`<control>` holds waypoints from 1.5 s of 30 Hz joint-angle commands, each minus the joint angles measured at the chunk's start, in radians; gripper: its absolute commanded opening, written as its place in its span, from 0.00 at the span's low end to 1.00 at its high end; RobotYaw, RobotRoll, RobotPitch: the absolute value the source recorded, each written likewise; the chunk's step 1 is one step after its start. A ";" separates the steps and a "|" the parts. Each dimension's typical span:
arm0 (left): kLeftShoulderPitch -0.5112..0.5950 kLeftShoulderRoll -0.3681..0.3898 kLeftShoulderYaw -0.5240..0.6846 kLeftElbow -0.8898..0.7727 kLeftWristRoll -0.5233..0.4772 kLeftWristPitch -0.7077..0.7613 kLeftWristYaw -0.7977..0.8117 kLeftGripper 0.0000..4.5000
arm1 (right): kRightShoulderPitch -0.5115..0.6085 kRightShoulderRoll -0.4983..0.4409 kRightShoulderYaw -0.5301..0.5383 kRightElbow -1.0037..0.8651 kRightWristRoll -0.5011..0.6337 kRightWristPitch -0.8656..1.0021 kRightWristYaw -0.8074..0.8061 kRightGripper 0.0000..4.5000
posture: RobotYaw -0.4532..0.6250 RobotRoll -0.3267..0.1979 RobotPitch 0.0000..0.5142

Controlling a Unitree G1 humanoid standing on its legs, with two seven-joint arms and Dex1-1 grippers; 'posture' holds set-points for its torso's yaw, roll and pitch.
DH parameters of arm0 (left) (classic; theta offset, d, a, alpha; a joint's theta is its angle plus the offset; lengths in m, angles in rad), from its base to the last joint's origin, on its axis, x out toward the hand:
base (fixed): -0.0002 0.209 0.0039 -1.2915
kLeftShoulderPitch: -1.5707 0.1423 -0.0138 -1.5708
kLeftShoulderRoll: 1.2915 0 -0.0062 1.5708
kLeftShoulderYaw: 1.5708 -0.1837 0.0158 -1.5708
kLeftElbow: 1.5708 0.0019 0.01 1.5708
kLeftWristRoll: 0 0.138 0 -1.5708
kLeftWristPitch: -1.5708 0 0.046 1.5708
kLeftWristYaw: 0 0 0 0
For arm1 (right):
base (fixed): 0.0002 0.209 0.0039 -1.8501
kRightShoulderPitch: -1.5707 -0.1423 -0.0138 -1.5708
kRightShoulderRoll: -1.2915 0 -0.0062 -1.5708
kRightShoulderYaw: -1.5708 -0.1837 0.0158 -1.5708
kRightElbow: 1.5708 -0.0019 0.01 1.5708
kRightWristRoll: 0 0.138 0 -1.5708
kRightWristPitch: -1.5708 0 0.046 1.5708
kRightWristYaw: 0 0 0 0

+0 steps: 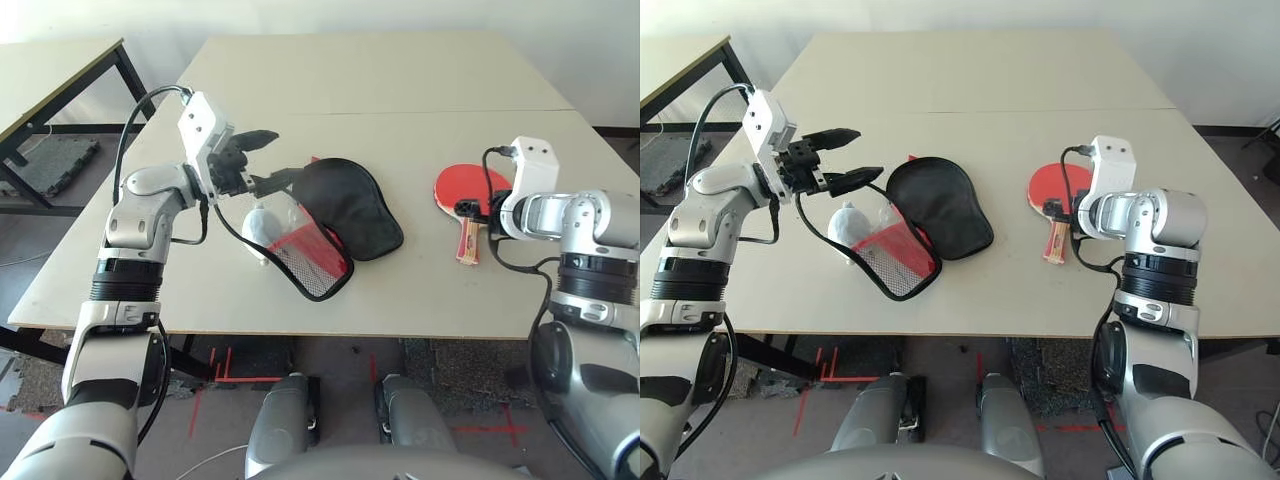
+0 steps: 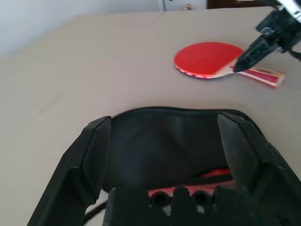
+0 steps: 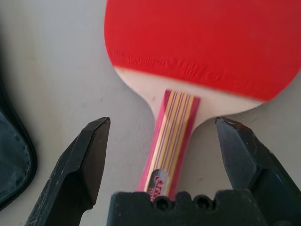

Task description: Store the ping-pong paddle in its case and zip it.

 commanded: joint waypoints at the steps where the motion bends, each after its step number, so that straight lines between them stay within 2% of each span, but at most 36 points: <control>1: 0.014 0.016 -0.012 -0.026 -0.004 0.009 -0.019 1.00 | 0.019 0.022 -0.027 0.002 -0.018 0.005 -0.013 0.99 | 0.46 0.62 0.18; 4: 0.014 0.013 -0.011 -0.025 -0.001 0.008 -0.017 1.00 | 0.028 0.048 -0.040 0.008 -0.021 -0.001 -0.014 0.99 | 0.46 0.62 0.17; 7: 0.011 0.010 -0.014 -0.022 0.003 0.003 -0.014 1.00 | 0.033 0.066 -0.047 0.014 -0.025 -0.012 -0.014 0.87 | 0.46 0.62 0.17; 14: 0.014 0.010 -0.015 -0.011 0.010 -0.003 -0.011 1.00 | 0.026 0.076 -0.059 0.004 -0.027 -0.012 0.000 0.30 | 0.46 0.62 0.17; 15: 0.015 0.011 -0.014 -0.009 0.010 -0.003 -0.010 1.00 | 0.023 0.071 -0.052 -0.002 -0.025 -0.009 0.007 0.25 | 0.46 0.62 0.17; 22: 0.024 0.015 -0.011 -0.002 0.018 -0.008 -0.005 1.00 | -0.016 0.032 0.039 -0.065 0.003 0.023 0.073 0.24 | 0.46 0.62 0.17; 28: 0.030 0.016 -0.004 -0.005 0.019 -0.010 0.003 1.00 | -0.055 0.046 0.099 -0.125 0.018 0.062 0.106 0.24 | 0.47 0.62 0.16; 35: 0.042 0.022 0.004 -0.012 0.018 -0.012 0.016 1.00 | -0.102 0.139 0.138 -0.159 0.023 0.097 0.113 0.24 | 0.49 0.62 0.16; 41: 0.054 0.022 0.004 -0.029 0.016 -0.009 0.027 1.00 | -0.143 0.244 0.199 -0.068 0.010 0.023 0.107 0.24 | 0.51 0.62 0.16; 45: 0.064 0.029 0.009 -0.045 0.016 -0.007 0.036 1.00 | -0.168 0.274 0.220 0.000 0.004 -0.031 0.107 0.24 | 0.52 0.62 0.16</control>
